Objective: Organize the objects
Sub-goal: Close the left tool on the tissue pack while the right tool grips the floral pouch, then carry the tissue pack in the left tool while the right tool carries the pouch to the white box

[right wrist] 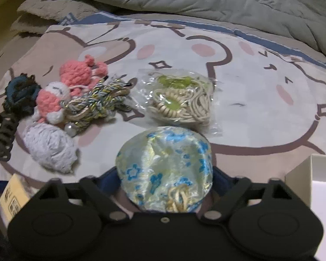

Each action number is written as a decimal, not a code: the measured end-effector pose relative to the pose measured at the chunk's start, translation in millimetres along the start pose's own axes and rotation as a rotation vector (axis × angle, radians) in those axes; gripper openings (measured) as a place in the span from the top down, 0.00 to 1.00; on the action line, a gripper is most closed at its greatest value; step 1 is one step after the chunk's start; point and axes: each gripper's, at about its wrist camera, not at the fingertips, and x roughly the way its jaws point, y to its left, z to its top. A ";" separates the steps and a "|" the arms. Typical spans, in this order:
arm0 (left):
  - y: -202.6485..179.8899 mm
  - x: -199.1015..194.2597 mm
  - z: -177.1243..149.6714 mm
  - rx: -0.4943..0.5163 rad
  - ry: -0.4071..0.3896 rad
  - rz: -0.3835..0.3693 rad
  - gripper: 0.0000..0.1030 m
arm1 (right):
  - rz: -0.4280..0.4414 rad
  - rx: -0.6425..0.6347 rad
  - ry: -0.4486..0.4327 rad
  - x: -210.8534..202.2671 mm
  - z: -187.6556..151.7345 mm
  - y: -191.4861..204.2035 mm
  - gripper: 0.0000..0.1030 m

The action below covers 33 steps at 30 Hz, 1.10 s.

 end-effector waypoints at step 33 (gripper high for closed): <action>-10.6 -137.7 -2.2 -0.244 -0.349 0.077 0.28 | 0.004 0.115 -0.242 -181.1 -23.3 -10.3 0.18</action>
